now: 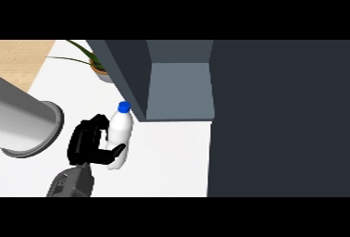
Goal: Pick up the bottled water, place it into the cabinet and close the cabinet
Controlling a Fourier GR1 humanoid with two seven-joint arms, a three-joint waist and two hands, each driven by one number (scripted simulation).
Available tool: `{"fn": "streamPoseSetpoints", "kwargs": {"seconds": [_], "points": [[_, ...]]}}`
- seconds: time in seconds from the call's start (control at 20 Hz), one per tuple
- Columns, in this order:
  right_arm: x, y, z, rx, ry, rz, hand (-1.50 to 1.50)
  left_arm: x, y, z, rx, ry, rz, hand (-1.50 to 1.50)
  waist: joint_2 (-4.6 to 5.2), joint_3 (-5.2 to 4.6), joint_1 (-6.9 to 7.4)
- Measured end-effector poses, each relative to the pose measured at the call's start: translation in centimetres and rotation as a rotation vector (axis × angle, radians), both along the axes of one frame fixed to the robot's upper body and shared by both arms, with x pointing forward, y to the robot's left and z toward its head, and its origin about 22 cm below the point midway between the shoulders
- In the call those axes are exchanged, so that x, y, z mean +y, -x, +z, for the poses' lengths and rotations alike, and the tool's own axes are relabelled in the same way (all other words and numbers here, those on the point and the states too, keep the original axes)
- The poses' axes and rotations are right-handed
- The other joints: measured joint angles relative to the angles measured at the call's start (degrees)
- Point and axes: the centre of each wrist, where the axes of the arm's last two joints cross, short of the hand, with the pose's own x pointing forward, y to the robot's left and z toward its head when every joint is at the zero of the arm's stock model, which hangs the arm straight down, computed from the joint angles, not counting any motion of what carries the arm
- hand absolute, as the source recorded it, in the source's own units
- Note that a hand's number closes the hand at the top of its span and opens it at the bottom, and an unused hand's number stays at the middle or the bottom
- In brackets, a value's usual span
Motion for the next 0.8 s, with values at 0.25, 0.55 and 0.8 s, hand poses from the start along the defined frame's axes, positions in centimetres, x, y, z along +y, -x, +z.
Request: {"fn": "streamPoseSetpoints", "kwargs": {"seconds": [0.25, 0.55, 0.8], "points": [[0.2, -0.1, 0.0, 0.0, -0.018, -0.002, -1.5, -3.5, -1.2, 2.3, -0.01, -0.014, -0.023, 1.5, 0.04, -0.03, -0.21], [0.1, -0.2, 0.0, -0.005, -0.024, 0.012, -1.5, -8.6, -2.2, 5.3, -0.029, -0.051, -0.011, 1.5, 0.09, -0.04, -0.57], [-0.3, -0.7, 0.4, -0.013, -0.008, 0.013, -1.5, -12.4, -3.3, 7.2, -0.037, -0.083, 0.013, 1.5, 0.26, -0.06, -0.83]]}}
